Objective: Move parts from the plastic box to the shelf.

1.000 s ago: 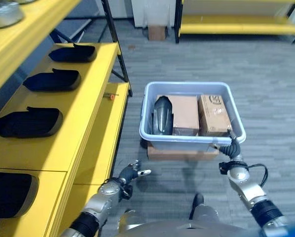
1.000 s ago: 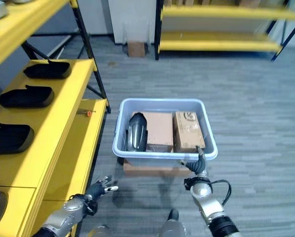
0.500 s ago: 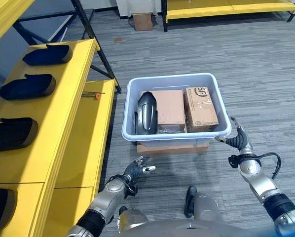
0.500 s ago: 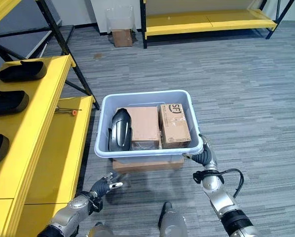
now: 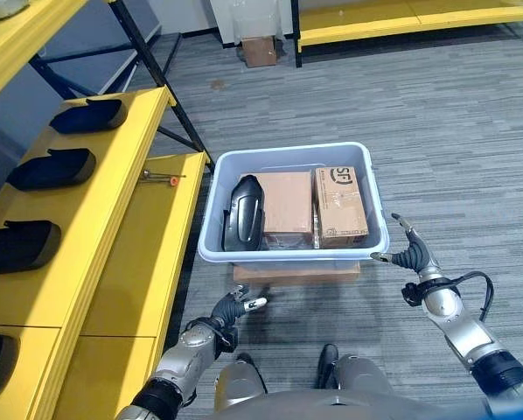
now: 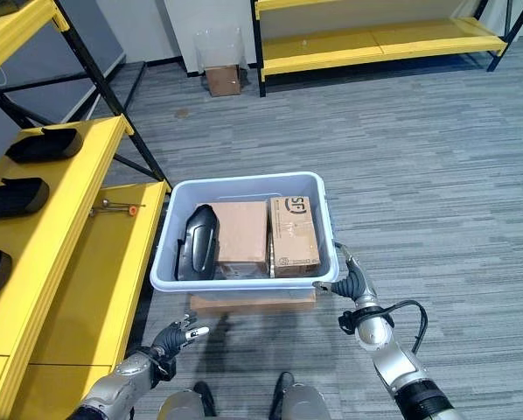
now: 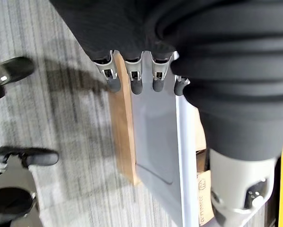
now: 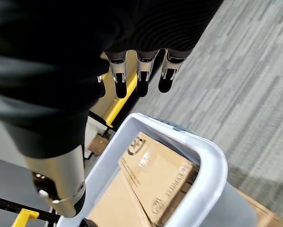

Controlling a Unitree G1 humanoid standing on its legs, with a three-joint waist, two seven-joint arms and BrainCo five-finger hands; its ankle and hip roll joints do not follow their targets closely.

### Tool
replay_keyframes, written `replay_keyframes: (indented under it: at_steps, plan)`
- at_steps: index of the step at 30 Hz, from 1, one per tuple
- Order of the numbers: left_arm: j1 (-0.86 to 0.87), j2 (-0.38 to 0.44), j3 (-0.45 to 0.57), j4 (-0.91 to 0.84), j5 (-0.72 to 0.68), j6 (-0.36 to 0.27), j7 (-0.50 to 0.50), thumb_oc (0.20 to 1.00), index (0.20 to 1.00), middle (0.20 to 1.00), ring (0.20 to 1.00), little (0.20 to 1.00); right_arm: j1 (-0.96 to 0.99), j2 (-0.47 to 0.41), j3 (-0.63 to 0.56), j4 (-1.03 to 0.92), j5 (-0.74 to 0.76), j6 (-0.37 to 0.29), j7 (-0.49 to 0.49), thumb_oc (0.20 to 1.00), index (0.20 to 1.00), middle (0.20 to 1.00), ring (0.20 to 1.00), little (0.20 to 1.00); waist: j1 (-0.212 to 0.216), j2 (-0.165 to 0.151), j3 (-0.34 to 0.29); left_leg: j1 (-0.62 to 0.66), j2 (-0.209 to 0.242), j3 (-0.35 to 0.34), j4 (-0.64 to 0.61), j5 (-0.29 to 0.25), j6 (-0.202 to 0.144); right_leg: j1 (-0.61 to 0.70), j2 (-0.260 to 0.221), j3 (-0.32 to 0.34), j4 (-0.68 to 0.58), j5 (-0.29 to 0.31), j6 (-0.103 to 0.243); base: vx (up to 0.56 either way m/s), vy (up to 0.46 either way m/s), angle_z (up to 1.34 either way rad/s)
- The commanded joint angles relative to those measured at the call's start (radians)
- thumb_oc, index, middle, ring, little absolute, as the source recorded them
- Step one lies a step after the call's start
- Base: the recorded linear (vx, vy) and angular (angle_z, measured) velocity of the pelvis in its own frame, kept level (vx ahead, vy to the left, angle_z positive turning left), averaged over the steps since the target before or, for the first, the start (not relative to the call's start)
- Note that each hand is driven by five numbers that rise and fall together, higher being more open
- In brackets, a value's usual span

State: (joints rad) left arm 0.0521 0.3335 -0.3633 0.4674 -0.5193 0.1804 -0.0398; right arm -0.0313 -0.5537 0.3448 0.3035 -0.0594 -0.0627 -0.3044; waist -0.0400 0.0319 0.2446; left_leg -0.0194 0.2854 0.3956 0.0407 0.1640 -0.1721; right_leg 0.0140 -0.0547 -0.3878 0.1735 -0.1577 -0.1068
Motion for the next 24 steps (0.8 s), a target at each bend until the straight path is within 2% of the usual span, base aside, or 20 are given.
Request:
replay_keyframes:
  at_steps: [1, 3, 5, 8, 13, 16, 17, 20, 24]
  plan:
    - [0.009, -0.012, 0.041, -0.029, 0.009, -0.062, -0.020, 1.000, 1.000, 1.000, 1.000, 1.000, -0.019, 0.006, 0.016, -0.063, 0.029, -0.014, 0.002, 1.000, 1.000, 1.000, 1.000, 1.000, 0.024, 0.003, -0.007, -0.054, 0.018, -0.065, 0.033, 0.102, -0.005, 0.061, -0.055, 0.040, -0.039, 0.032, 0.114, 0.12, 0.174, -0.20]
    - [0.018, -0.018, 0.047, -0.021, 0.013, -0.075, -0.021, 1.000, 1.000, 1.000, 1.000, 1.000, -0.024, 0.015, 0.028, -0.063, 0.024, -0.010, 0.009, 1.000, 1.000, 1.000, 1.000, 1.000, 0.033, 0.002, -0.004, -0.050, 0.005, -0.087, 0.041, 0.066, 0.009, 0.053, -0.057, 0.046, -0.012, 0.016, 0.113, 0.11, 0.174, -0.24]
    - [0.006, -0.020, 0.045, -0.013, 0.026, -0.077, -0.033, 1.000, 1.000, 1.000, 1.000, 1.000, -0.024, 0.020, 0.031, -0.074, 0.028, 0.013, 0.010, 1.000, 1.000, 1.000, 1.000, 1.000, 0.029, -0.001, -0.002, -0.023, -0.010, -0.052, 0.047, 0.001, 0.030, 0.050, -0.065, 0.038, 0.009, 0.002, 0.113, 0.10, 0.191, -0.23]
    - [-0.008, -0.023, 0.032, -0.004, 0.061, -0.080, -0.049, 1.000, 1.000, 1.000, 1.000, 1.000, -0.018, 0.036, 0.033, -0.070, 0.035, 0.014, 0.000, 1.000, 1.000, 1.000, 1.000, 1.000, 0.032, -0.012, -0.004, 0.010, -0.069, -0.047, 0.053, -0.091, 0.062, 0.052, -0.072, 0.037, 0.014, 0.010, 0.127, 0.13, 0.196, 0.05]
    - [-0.009, -0.011, 0.022, -0.021, 0.091, -0.113, -0.028, 1.000, 1.000, 1.000, 1.000, 1.000, -0.015, 0.055, 0.034, -0.084, 0.058, 0.023, -0.016, 1.000, 1.000, 1.000, 1.000, 1.000, 0.041, -0.022, -0.005, 0.042, -0.119, -0.061, 0.032, -0.134, 0.091, 0.050, -0.077, 0.048, 0.008, 0.025, 0.148, 0.13, 0.175, 0.12]
    - [-0.009, 0.009, 0.020, -0.049, 0.116, -0.133, -0.019, 1.000, 1.000, 1.000, 1.000, 1.000, -0.013, 0.057, 0.028, -0.098, 0.068, 0.009, -0.019, 1.000, 1.000, 1.000, 1.000, 1.000, 0.045, -0.027, -0.001, 0.048, -0.134, -0.062, 0.031, -0.149, 0.104, 0.047, -0.079, 0.052, 0.006, 0.031, 0.157, 0.10, 0.189, 0.06]
    - [-0.010, 0.026, 0.016, -0.072, 0.128, -0.150, -0.009, 1.000, 1.000, 1.000, 1.000, 1.000, -0.016, 0.056, 0.025, -0.113, 0.059, -0.016, -0.017, 1.000, 1.000, 1.000, 1.000, 1.000, 0.051, -0.034, 0.003, 0.050, -0.146, -0.063, 0.034, -0.164, 0.115, 0.042, -0.081, 0.055, 0.008, 0.034, 0.164, 0.10, 0.206, 0.00]
    - [-0.018, 0.041, 0.015, -0.093, 0.132, -0.156, 0.005, 1.000, 1.000, 1.000, 1.000, 1.000, -0.023, 0.049, 0.030, -0.133, 0.019, -0.001, 0.010, 1.000, 1.000, 1.000, 1.000, 1.000, 0.057, -0.041, 0.010, 0.047, -0.158, -0.064, 0.044, -0.180, 0.127, 0.031, -0.086, 0.057, 0.021, 0.032, 0.172, 0.06, 0.128, -0.07]
    - [-0.061, 0.074, -0.002, -0.155, 0.140, -0.147, -0.022, 1.000, 1.000, 1.000, 1.000, 1.000, -0.052, 0.030, 0.068, -0.186, -0.011, -0.021, 0.013, 1.000, 1.000, 1.000, 1.000, 1.000, 0.075, -0.057, 0.039, 0.038, -0.173, -0.053, 0.064, -0.205, 0.156, -0.002, -0.105, 0.060, 0.065, 0.036, 0.193, 0.04, 0.157, -0.14]
